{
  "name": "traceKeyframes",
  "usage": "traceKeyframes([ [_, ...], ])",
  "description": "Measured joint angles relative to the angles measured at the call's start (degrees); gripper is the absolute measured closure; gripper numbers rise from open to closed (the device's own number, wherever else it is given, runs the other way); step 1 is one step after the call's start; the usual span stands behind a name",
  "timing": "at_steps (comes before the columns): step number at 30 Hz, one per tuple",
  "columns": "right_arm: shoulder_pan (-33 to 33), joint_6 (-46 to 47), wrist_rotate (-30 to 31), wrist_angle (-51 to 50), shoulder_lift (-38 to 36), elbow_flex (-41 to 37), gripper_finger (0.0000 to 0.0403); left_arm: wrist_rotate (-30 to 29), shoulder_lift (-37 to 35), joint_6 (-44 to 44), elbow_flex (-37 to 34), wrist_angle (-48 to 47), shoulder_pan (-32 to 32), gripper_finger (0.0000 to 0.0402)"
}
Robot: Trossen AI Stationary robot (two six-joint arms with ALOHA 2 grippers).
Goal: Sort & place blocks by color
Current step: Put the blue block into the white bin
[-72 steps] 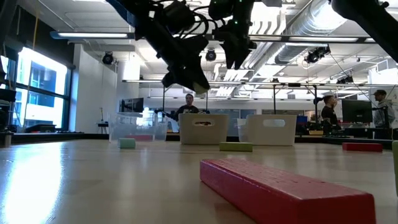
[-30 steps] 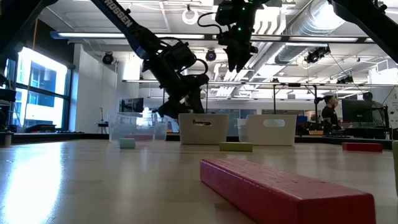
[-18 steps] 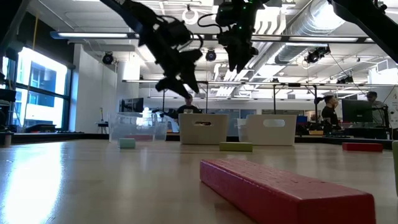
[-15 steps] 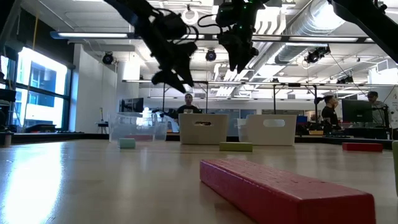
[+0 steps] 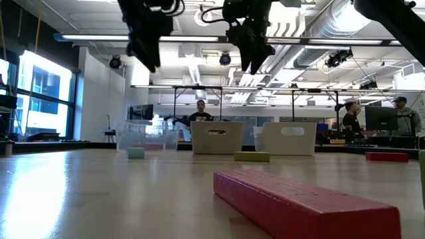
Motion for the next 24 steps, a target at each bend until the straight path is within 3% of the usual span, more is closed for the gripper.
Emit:
traceKeyframes([
  [3,2.27,1.41,0.02,-1.04,0.00,0.00,0.0192,0.00,-3.20,0.34,-1.23,-1.00,-1.74,0.0211],
  [13,12.95,4.69,-1.74,-0.95,0.00,0.00,0.0192,-0.18,-16.44,-6.33,-14.89,1.79,-7.12,0.0211],
  [24,24.81,14.24,0.46,-0.93,0.00,0.00,0.0192,-0.18,-23.35,-10.76,-21.78,2.62,-13.71,0.0211],
])
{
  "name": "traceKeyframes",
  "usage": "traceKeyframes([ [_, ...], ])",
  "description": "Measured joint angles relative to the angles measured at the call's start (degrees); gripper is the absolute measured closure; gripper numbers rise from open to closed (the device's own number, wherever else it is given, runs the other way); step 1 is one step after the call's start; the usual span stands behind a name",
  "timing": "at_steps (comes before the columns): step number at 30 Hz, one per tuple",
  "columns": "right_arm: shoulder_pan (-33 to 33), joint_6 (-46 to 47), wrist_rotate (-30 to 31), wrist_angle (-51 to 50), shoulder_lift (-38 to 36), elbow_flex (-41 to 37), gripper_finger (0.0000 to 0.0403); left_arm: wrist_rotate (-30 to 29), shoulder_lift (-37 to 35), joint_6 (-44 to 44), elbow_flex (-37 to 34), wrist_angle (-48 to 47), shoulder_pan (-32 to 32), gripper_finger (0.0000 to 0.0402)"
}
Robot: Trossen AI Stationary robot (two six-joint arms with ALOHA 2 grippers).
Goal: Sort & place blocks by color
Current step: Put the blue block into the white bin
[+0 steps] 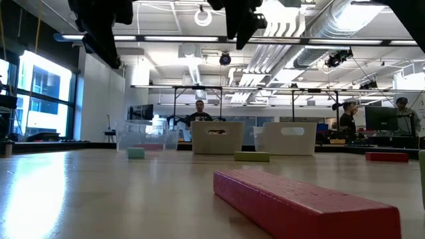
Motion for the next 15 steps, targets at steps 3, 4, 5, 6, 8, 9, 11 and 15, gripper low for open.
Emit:
traceKeyframes([
  [3,2.94,3.37,0.05,0.00,0.00,0.00,0.0192,-0.01,-1.13,-1.16,-1.31,0.02,-2.19,0.0211],
  [4,3.93,4.72,0.05,0.00,0.00,0.00,0.0192,-0.02,-1.54,-1.64,-1.85,0.01,-3.10,0.0211],
  [5,4.89,6.14,0.05,0.00,0.00,0.00,0.0192,0.00,-1.93,-2.21,-2.36,-0.08,-3.99,0.0211],
  [6,5.87,7.60,0.07,0.00,0.00,0.00,0.0192,0.00,-2.26,-2.74,-2.77,-0.11,-4.87,0.0211],
  [8,7.69,10.45,0.09,0.00,0.00,0.00,0.0192,0.01,-2.79,-4.12,-3.39,-0.05,-6.87,0.0211],
  [9,8.53,11.73,0.09,0.00,0.00,0.00,0.0192,0.00,-2.90,-4.75,-3.67,-0.09,-7.90,0.0211],
  [11,10.14,14.30,0.12,0.00,0.00,0.00,0.0192,0.00,-3.27,-6.10,-4.30,-0.08,-10.05,0.0211],
  [15,12.67,18.77,1.42,0.00,0.00,0.00,0.0192,0.00,-3.41,-9.35,-5.25,-0.09,-14.35,0.0211],
])
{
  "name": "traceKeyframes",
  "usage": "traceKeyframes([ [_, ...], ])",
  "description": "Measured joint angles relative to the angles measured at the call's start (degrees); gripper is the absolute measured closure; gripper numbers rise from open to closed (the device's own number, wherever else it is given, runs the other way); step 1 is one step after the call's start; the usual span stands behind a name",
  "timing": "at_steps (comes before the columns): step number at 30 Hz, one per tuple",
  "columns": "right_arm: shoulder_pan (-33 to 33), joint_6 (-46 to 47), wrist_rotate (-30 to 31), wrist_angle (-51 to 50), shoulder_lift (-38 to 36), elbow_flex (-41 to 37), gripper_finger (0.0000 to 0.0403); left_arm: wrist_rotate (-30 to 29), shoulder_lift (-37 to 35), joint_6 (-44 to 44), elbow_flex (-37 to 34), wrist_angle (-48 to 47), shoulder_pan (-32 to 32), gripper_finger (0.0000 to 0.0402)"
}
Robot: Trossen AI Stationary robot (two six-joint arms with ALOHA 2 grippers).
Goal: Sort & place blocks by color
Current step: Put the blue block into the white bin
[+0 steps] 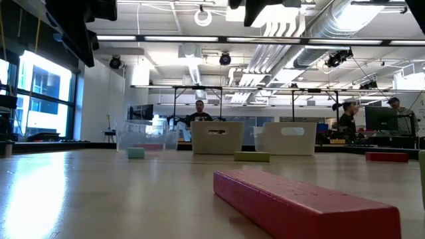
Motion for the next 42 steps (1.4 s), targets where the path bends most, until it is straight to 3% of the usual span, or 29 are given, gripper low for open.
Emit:
traceKeyframes([
  [13,3.22,4.29,3.61,0.00,0.00,0.00,0.0192,-5.28,-0.02,-15.21,-0.25,0.02,-16.47,0.0211],
  [21,0.80,1.60,5.90,0.00,0.00,0.00,0.0192,-10.40,0.00,-32.87,-0.25,0.00,-29.58,0.0211],
  [27,-1.68,-1.39,3.32,0.00,0.02,0.00,0.0192,-12.08,1.20,-45.56,-0.30,0.04,-38.72,0.0211],
  [34,-3.66,-3.99,4.01,0.00,0.02,0.00,0.0192,-13.29,7.06,-55.37,-0.30,0.07,-48.52,0.0211],
  [42,-4.93,-6.30,4.01,0.00,0.02,0.00,0.0192,-13.29,16.63,-62.06,-0.30,3.41,-55.17,0.0211],
])
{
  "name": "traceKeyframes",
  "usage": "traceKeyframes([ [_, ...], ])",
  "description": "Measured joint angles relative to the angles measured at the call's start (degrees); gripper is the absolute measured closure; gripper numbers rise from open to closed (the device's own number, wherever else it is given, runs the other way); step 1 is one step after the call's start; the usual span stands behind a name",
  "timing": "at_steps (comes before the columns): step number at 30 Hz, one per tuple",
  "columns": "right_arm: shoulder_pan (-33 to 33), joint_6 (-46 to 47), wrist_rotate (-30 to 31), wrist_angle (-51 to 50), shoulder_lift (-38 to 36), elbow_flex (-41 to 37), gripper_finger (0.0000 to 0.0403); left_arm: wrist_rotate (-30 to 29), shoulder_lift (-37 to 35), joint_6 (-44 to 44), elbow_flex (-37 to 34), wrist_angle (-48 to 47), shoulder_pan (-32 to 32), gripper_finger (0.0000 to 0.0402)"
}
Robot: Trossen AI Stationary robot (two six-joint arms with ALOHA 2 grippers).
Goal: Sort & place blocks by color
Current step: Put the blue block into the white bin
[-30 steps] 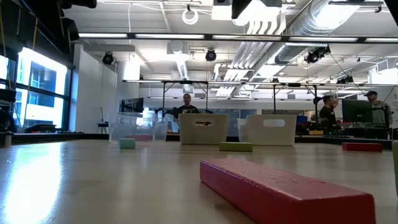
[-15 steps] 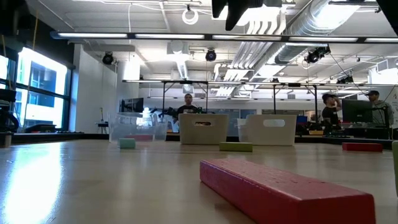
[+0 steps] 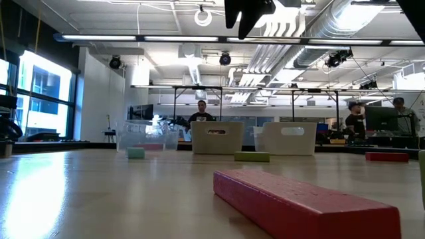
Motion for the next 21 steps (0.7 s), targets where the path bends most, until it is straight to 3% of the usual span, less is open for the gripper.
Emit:
traceKeyframes([
  [21,-0.20,-4.84,1.33,0.00,0.02,-0.01,0.0192,-2.40,16.83,1.69,0.07,15.21,-7.79,0.0211],
])
